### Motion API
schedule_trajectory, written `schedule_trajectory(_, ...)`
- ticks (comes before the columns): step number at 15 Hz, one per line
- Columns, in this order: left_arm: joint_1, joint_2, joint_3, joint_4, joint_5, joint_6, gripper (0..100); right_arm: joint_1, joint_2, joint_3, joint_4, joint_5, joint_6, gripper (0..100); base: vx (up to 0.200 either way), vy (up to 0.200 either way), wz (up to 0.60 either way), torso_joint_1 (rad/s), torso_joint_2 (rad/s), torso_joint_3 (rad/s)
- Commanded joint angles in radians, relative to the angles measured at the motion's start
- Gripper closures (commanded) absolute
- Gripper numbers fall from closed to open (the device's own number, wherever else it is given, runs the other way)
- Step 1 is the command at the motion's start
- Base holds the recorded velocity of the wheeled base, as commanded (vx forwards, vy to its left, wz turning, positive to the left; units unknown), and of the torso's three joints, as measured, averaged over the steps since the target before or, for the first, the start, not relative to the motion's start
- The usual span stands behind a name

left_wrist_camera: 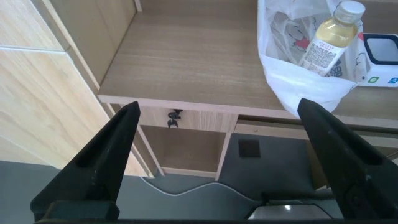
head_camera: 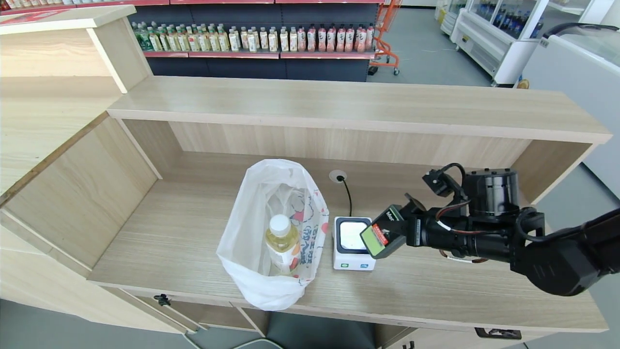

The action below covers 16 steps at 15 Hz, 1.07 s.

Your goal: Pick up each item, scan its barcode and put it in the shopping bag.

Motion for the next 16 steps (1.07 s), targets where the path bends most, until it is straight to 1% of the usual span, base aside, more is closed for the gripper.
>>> schedule_trajectory(1,0.0,0.002,0.0,0.0,0.0,0.0,0,0.011,0.046,-0.031,0.0,0.0,0.002,100,0.0,0.0,0.0,0.0,0.0,0.0)
schedule_trajectory(4,0.0,0.002,0.0,0.0,0.0,0.0,0,0.035,0.103,-0.106,0.0,0.0,0.005,100,0.0,0.0,0.0,0.0,0.0,0.0)
schedule_trajectory(7,0.0,0.002,0.0,0.0,0.0,0.0,0,0.055,0.15,-0.153,0.0,0.0,0.005,100,0.0,0.0,0.0,0.0,0.0,0.0)
schedule_trajectory(11,0.0,0.002,0.0,0.0,0.0,0.0,0,0.07,0.192,-0.183,-0.002,0.0,0.005,100,0.0,0.0,0.0,0.0,0.0,0.0)
schedule_trajectory(13,0.0,0.002,0.0,0.0,0.0,0.0,0,0.075,0.233,-0.198,-0.049,-0.001,0.003,100,0.0,0.0,0.0,0.0,0.0,0.0)
schedule_trajectory(16,0.0,0.002,0.0,0.0,0.0,0.0,0,0.075,0.25,-0.212,-0.054,-0.003,0.002,100,0.0,0.0,0.0,0.0,0.0,0.0)
